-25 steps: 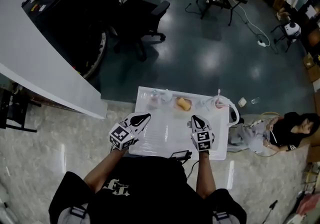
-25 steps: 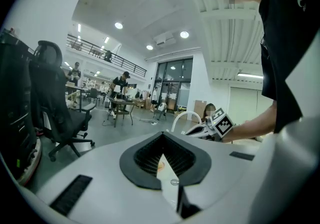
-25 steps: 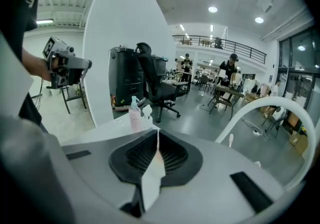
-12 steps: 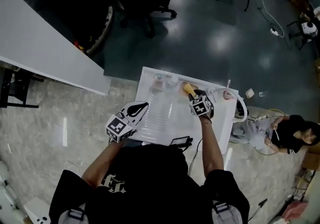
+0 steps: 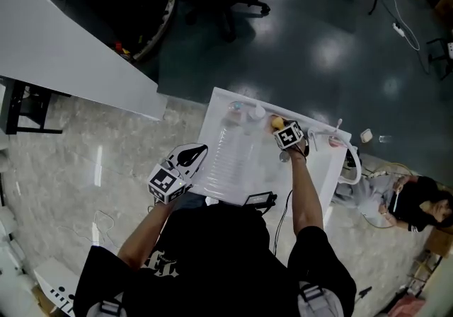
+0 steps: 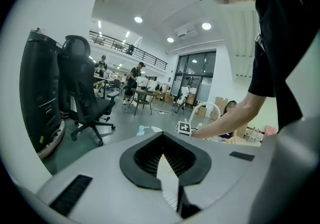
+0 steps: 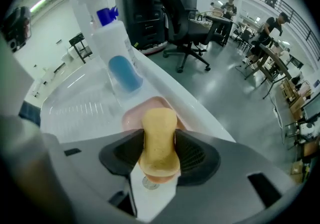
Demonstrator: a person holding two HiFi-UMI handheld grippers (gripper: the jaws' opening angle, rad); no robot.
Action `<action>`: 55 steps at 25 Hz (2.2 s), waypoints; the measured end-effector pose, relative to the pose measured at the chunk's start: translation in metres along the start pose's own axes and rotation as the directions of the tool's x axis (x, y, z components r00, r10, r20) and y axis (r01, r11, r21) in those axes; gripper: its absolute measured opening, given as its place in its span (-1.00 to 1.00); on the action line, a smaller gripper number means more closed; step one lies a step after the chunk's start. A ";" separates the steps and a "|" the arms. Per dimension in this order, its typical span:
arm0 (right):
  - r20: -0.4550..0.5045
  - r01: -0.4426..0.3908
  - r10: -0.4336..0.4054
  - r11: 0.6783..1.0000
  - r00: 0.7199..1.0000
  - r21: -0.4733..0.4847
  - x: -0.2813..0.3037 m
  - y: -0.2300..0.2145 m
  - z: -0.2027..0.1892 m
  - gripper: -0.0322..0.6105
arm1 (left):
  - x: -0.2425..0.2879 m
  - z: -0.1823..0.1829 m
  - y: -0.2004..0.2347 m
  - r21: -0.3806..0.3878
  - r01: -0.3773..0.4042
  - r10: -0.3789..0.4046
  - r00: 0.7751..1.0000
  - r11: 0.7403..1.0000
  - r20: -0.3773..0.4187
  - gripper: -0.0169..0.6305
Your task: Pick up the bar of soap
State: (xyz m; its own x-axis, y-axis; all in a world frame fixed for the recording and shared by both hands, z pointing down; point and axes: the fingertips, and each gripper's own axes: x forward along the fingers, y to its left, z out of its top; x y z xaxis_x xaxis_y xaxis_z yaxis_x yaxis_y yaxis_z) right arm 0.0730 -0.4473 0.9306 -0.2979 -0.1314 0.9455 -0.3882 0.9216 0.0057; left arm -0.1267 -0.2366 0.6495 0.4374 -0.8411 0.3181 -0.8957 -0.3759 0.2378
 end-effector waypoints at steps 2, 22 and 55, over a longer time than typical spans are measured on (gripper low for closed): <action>-0.039 -0.014 0.014 1.000 0.999 -0.002 0.007 0.000 -0.001 -0.32 | 0.001 -0.005 0.002 -0.013 -0.003 0.003 1.000 1.000 -0.009 -0.92; 0.134 0.139 -0.157 0.981 0.978 0.139 -0.057 0.003 0.020 -0.28 | 0.011 0.009 0.001 0.020 0.128 -0.128 0.992 0.992 0.000 -0.92; 0.338 0.385 -0.727 0.630 0.597 0.674 -0.363 0.281 -0.104 -0.28 | -0.046 -0.010 -0.150 0.172 0.669 -0.665 0.741 0.723 -0.092 -0.92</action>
State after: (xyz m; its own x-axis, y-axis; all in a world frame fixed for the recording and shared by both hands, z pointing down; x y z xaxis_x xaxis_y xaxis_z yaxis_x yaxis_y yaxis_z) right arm 0.1631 -0.1025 0.6229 -0.1906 -0.8722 0.4505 -0.9473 0.2838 0.1487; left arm -0.0116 -0.1371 0.6082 0.9271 -0.3377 0.1624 -0.3682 -0.9017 0.2265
